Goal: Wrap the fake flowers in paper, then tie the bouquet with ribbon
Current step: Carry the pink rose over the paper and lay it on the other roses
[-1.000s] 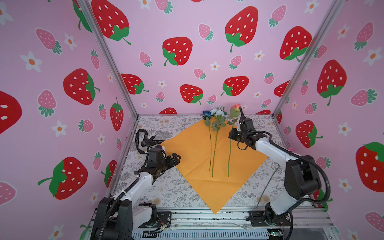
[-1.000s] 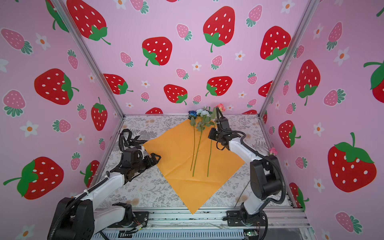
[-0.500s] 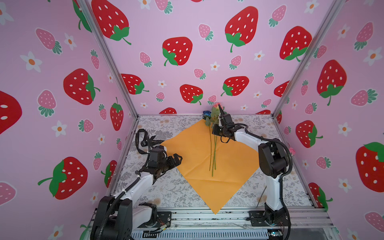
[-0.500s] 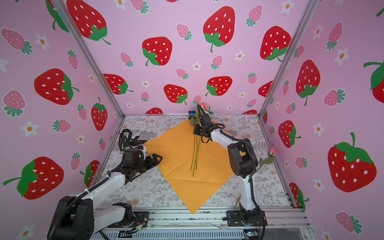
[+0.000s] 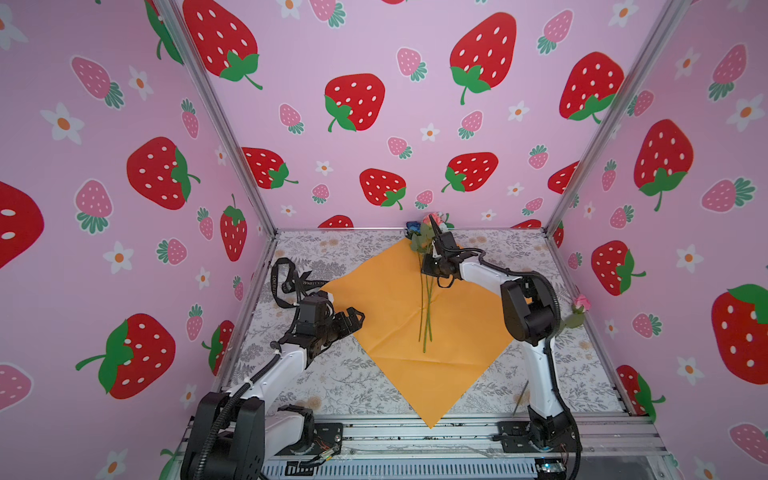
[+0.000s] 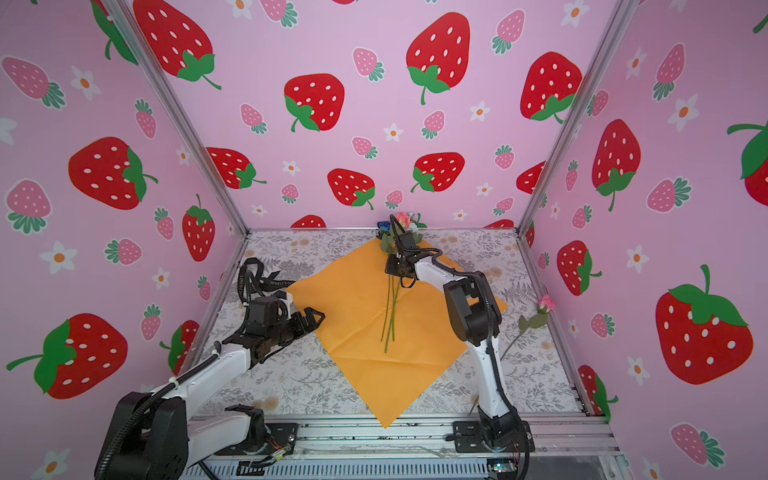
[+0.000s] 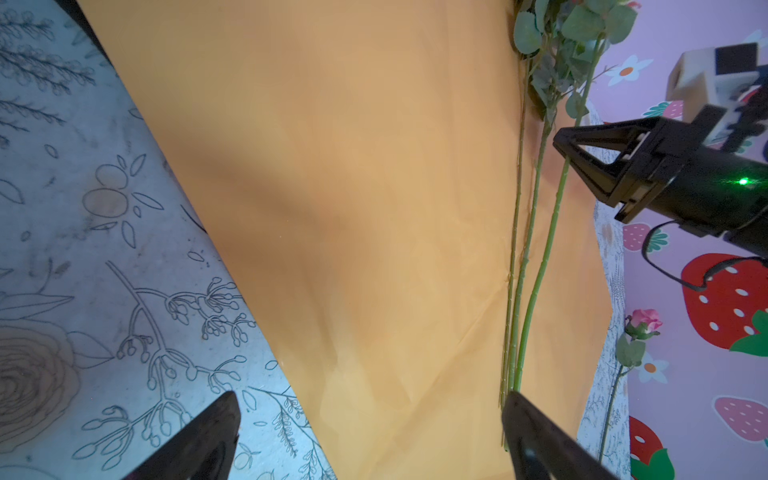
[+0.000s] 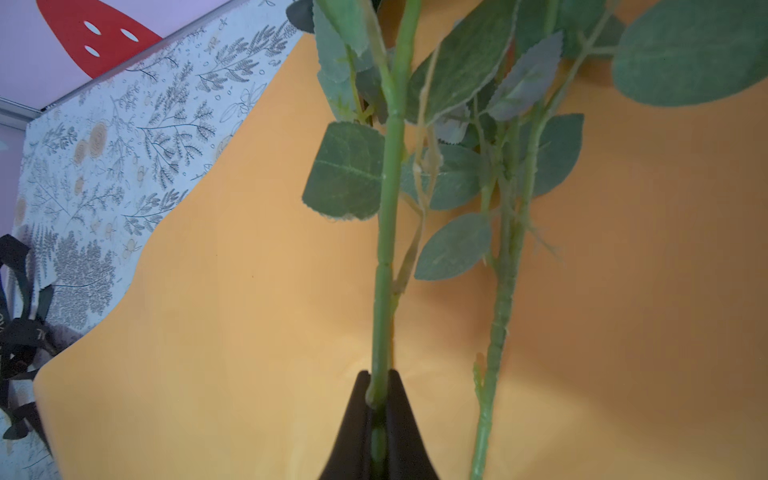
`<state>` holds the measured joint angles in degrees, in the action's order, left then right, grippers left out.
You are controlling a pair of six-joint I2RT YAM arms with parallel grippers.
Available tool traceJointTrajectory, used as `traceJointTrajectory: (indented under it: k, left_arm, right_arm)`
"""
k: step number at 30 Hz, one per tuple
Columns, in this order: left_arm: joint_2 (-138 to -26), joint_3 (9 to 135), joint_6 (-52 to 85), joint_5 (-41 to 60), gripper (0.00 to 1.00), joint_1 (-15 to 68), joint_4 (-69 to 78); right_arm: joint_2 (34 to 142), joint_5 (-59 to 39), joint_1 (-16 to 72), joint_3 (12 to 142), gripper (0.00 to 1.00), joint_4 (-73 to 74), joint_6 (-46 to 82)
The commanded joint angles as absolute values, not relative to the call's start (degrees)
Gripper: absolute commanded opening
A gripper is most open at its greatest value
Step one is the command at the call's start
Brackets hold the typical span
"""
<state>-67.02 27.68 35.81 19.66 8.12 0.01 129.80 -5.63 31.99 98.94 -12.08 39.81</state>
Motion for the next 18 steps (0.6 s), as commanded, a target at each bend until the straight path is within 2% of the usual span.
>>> traceJointTrajectory:
  k: [1,9,18]
  left_arm:
    - [-66.77,29.15,35.33,19.40,0.99,8.37,-0.22]
    - [-65.67,29.12,34.75,18.98,0.99,8.35,-1.56]
    - [-64.69,29.18,34.72,18.45,0.99,8.39,-2.32]
  right_arm:
    - [131.62,-5.71,31.92,101.21,0.03,-14.16,39.28]
    - [133.51,-5.43,31.39,102.22,0.11,-14.81,39.25]
    - [131.43,-5.89,31.33,102.13,0.33,-15.07,38.37]
